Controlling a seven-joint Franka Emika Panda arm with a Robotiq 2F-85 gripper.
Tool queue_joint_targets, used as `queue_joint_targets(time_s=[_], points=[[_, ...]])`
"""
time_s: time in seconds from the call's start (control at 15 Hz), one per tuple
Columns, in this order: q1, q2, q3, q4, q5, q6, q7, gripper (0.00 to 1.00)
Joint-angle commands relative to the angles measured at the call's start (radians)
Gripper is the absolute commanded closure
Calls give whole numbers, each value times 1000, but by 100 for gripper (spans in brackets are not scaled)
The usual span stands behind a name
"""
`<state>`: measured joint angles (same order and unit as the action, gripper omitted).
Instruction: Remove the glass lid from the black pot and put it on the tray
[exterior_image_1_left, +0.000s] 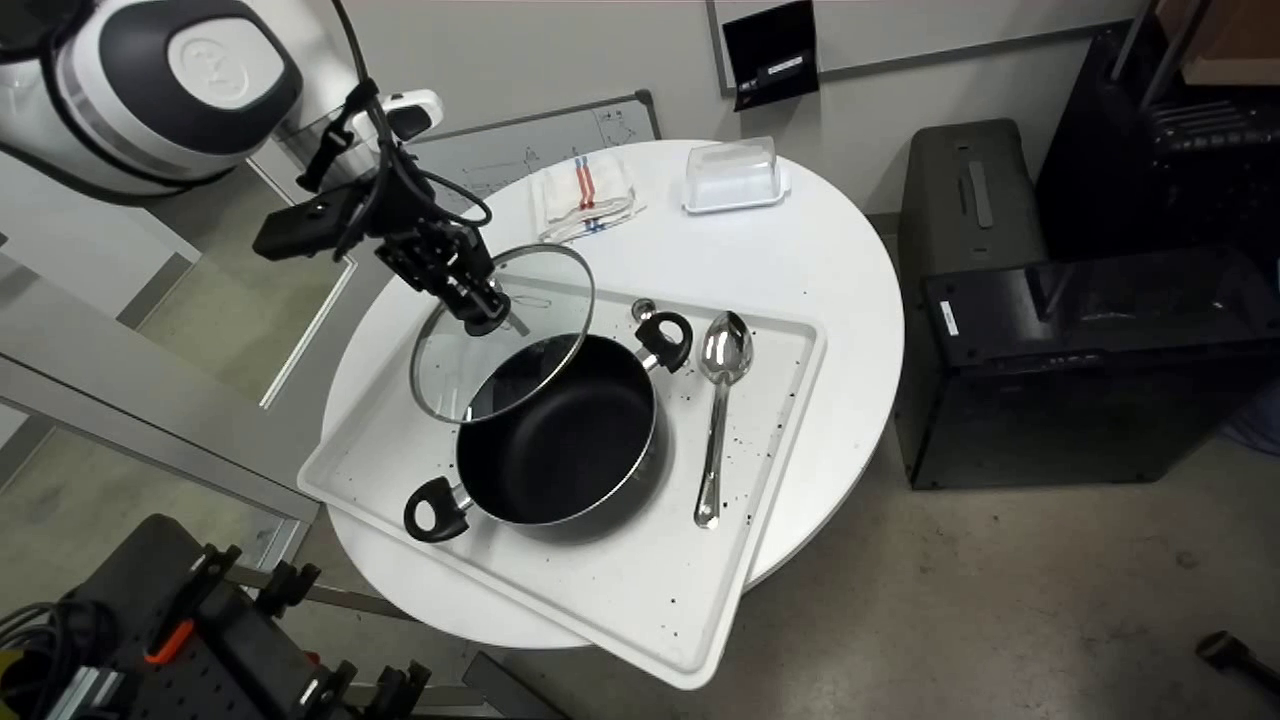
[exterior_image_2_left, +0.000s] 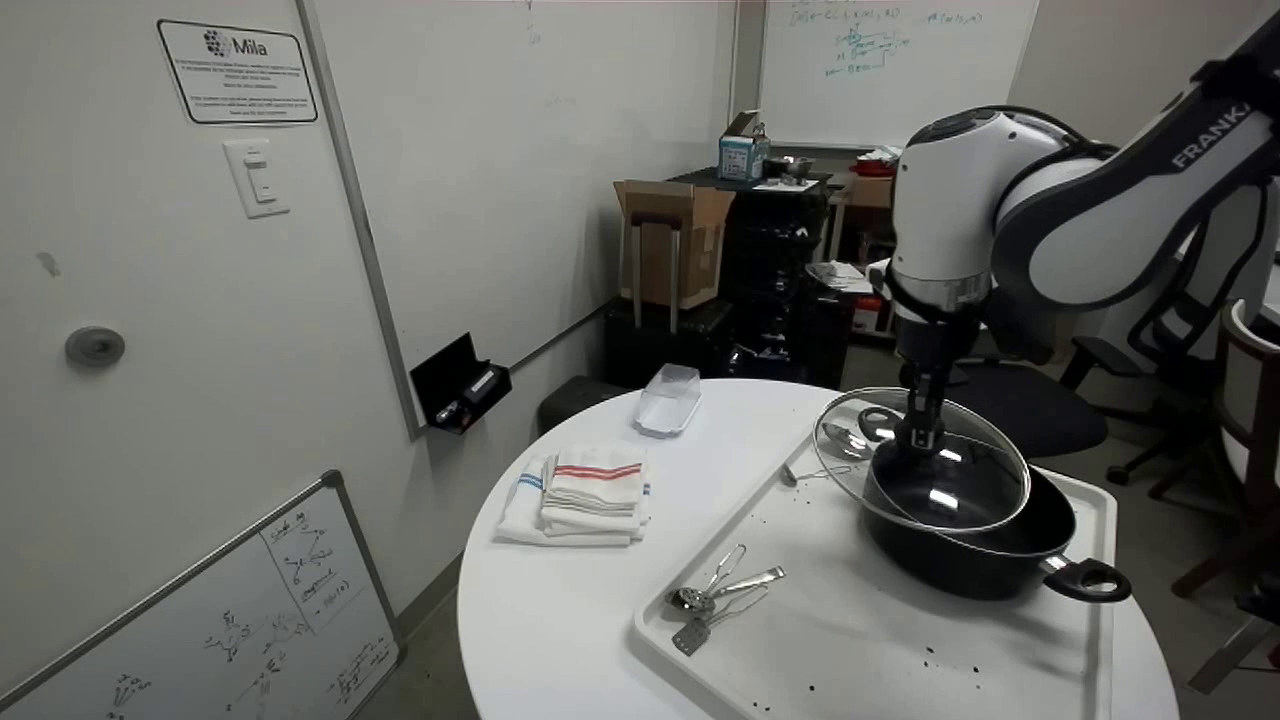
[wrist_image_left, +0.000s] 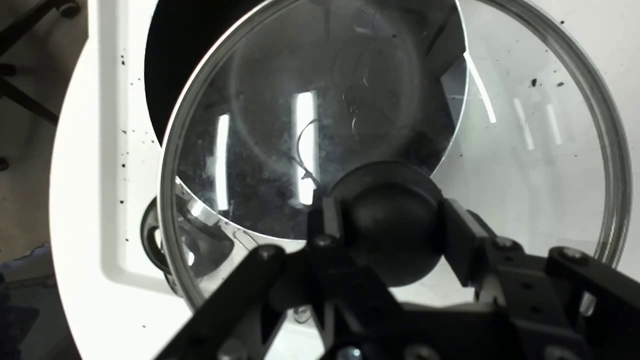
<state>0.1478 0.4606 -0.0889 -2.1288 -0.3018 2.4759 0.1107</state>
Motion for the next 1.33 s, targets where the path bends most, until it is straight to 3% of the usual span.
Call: queue_joint_targets(time_s=[0.0, 0.8, 1.27], points=[[32, 39, 25, 60, -61, -40, -19, 75], [124, 167, 86, 156, -174, -32, -135, 75], [184, 199, 114, 144, -231, -26, -180, 75]])
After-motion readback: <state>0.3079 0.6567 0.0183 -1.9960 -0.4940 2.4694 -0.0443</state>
